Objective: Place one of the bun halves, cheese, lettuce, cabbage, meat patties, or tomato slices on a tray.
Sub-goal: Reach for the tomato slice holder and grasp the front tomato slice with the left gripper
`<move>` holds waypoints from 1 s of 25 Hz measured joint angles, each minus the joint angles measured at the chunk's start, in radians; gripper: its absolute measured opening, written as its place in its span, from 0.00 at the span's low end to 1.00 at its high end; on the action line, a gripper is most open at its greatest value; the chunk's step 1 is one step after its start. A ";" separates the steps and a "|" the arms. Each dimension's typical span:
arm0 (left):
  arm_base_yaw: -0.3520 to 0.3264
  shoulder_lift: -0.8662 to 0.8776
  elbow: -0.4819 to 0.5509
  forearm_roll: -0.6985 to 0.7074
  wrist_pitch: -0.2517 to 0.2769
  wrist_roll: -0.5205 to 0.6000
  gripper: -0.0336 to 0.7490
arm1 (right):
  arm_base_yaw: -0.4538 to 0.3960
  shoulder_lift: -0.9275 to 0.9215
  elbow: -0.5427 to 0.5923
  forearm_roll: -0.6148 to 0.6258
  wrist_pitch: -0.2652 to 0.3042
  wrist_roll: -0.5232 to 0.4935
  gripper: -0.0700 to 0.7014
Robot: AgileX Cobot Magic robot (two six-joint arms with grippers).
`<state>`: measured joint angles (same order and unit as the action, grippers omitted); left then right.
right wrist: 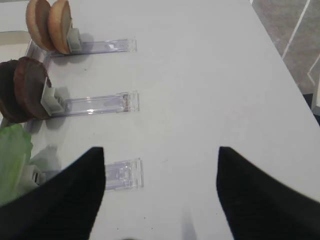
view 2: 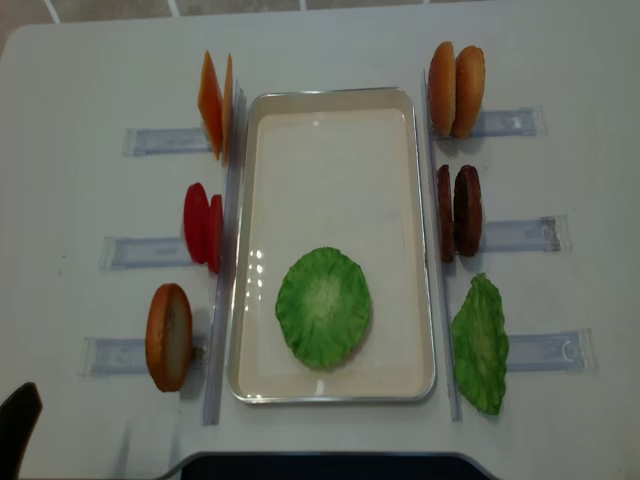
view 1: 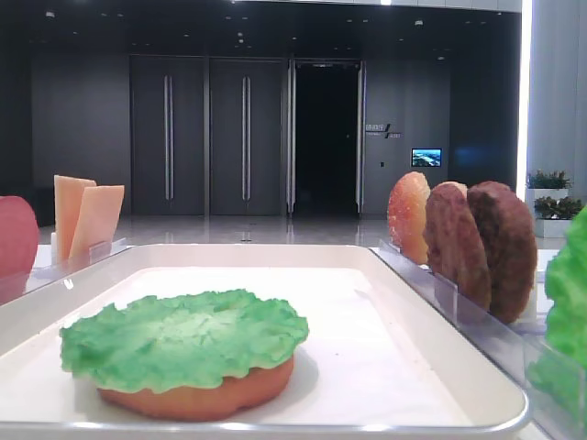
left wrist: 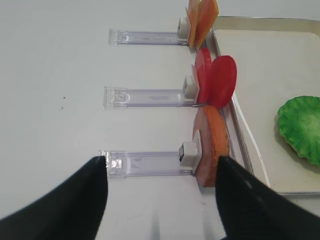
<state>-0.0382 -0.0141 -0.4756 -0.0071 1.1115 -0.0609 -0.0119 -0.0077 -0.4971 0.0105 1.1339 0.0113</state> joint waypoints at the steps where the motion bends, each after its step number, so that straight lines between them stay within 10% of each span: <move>1: 0.000 0.006 0.000 0.000 0.000 -0.002 0.69 | 0.000 0.000 0.000 0.000 0.000 0.000 0.72; 25: 0.000 0.647 -0.154 0.015 -0.074 -0.029 0.66 | 0.000 0.000 0.000 0.000 0.000 0.000 0.72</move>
<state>-0.0382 0.6329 -0.6299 0.0082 1.0371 -0.0901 -0.0119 -0.0077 -0.4971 0.0105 1.1339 0.0113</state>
